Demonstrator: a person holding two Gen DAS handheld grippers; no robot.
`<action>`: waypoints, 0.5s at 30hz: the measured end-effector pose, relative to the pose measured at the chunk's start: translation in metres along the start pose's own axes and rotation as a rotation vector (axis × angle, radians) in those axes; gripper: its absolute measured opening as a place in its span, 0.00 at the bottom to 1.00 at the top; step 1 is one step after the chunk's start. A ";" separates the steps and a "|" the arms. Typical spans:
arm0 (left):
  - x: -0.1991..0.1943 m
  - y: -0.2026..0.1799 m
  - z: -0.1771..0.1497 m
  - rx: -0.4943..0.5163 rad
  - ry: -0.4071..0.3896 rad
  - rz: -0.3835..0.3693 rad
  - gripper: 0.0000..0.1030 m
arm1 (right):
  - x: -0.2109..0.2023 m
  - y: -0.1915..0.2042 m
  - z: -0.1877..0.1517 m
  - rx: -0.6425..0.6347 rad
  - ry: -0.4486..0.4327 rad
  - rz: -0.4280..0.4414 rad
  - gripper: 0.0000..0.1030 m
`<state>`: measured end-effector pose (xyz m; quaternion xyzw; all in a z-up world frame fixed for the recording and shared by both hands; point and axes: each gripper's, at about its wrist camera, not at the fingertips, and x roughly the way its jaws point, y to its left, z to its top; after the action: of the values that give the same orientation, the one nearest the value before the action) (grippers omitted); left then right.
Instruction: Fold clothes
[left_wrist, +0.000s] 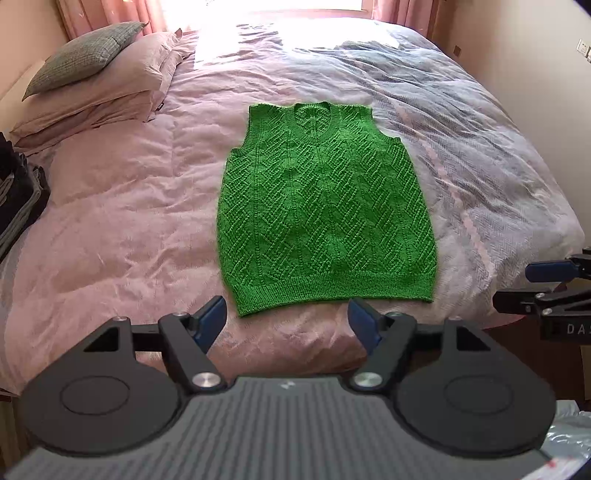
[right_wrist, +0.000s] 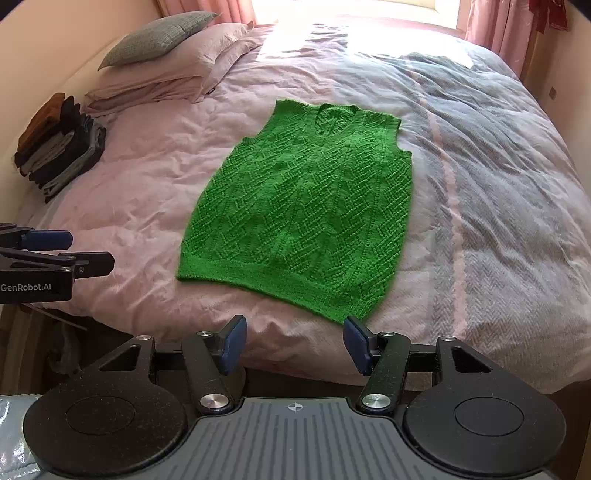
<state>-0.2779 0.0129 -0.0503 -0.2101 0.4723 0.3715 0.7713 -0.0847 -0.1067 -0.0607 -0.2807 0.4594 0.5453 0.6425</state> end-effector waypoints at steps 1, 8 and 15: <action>0.001 0.001 0.001 0.004 -0.001 -0.002 0.67 | 0.001 0.001 0.001 0.001 0.001 -0.002 0.53; 0.006 0.009 0.012 0.046 0.004 -0.027 0.68 | 0.005 0.007 0.008 0.026 0.004 -0.021 0.53; 0.012 0.019 0.022 0.104 0.005 -0.060 0.68 | 0.010 0.014 0.014 0.078 0.004 -0.047 0.53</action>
<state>-0.2762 0.0446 -0.0504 -0.1848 0.4862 0.3226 0.7908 -0.0948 -0.0866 -0.0620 -0.2673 0.4750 0.5110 0.6647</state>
